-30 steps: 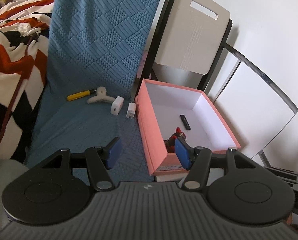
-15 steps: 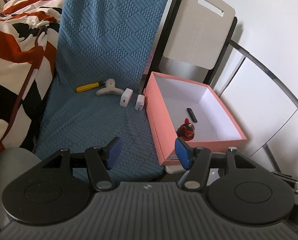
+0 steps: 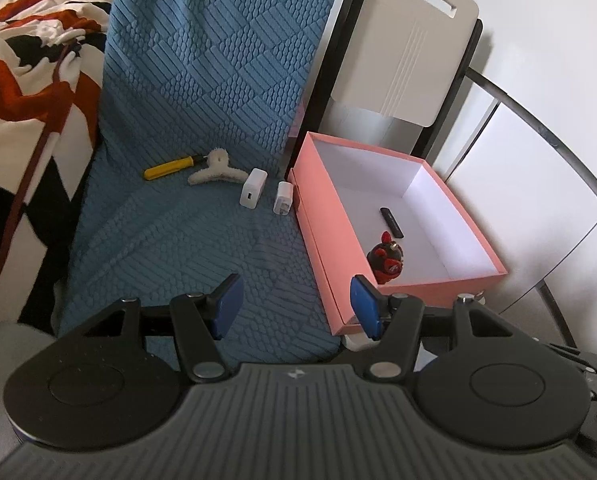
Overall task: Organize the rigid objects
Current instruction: 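Move the left tool back toward the white chargers on the seat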
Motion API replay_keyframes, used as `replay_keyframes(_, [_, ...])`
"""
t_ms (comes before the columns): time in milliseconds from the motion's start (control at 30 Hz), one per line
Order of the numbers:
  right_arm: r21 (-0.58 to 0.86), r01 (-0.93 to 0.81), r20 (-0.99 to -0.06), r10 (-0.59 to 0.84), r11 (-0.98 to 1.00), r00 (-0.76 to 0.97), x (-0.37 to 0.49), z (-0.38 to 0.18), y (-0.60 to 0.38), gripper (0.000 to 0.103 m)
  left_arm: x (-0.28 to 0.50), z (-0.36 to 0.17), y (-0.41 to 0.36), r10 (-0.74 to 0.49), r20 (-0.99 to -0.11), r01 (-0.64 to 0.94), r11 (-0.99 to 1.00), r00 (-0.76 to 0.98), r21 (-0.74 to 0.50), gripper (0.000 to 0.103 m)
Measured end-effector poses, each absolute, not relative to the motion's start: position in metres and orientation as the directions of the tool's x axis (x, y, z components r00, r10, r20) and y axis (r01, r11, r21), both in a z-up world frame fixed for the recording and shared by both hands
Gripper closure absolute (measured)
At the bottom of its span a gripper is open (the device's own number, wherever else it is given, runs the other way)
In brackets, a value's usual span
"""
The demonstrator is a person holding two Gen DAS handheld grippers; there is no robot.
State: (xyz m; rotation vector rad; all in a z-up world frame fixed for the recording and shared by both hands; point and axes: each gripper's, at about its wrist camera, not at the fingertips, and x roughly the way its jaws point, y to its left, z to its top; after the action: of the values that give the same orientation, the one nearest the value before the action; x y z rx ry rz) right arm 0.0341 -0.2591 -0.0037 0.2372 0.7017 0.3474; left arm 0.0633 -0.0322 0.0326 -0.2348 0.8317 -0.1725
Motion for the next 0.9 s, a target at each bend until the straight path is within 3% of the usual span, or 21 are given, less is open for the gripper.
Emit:
replay_keyframes(300, [0.28, -0.231, -0.601, 0.358, 0.932, 0.714, 0.076, -0.038, -0.226, 0.089, 0.124, -0.002, -0.011, -0.241, -0.716, 0.055, 0.96, 0.655, -0.274, 0.038])
replay_keyframes(733, [0.207, -0.252, -0.598, 0.326, 0.946, 0.732, 0.137, -0.096, -0.193, 0.089, 0.201, -0.094, 0.007, -0.215, -0.734, 0.105, 0.975, 0.644, -0.194, 0.037])
replay_keyframes(767, [0.199, -0.252, -0.602, 0.321, 0.947, 0.731, 0.141, -0.099, -0.19, 0.087, 0.205, -0.101, 0.01, -0.218, -0.738, 0.097, 0.974, 0.639, -0.204, 0.037])
replay_keyframes(800, [0.197, -0.25, -0.606, 0.319, 0.948, 0.729, 0.145, -0.103, -0.188, 0.075, 0.21, -0.108, 0.013, -0.221, -0.745, 0.089, 0.973, 0.63, -0.214, 0.037])
replay_keyframes(867, [0.208, -0.248, -0.615, 0.323, 0.946, 0.719, 0.153, -0.109, -0.186, 0.061, 0.221, -0.118, 0.018, -0.233, -0.753, 0.086, 0.97, 0.616, -0.229, 0.037])
replay_keyframes(900, [0.21, -0.243, -0.618, 0.321, 0.947, 0.718, 0.157, -0.113, -0.184, 0.061, 0.228, -0.122, 0.021, -0.236, -0.755, 0.084, 0.968, 0.612, -0.235, 0.037])
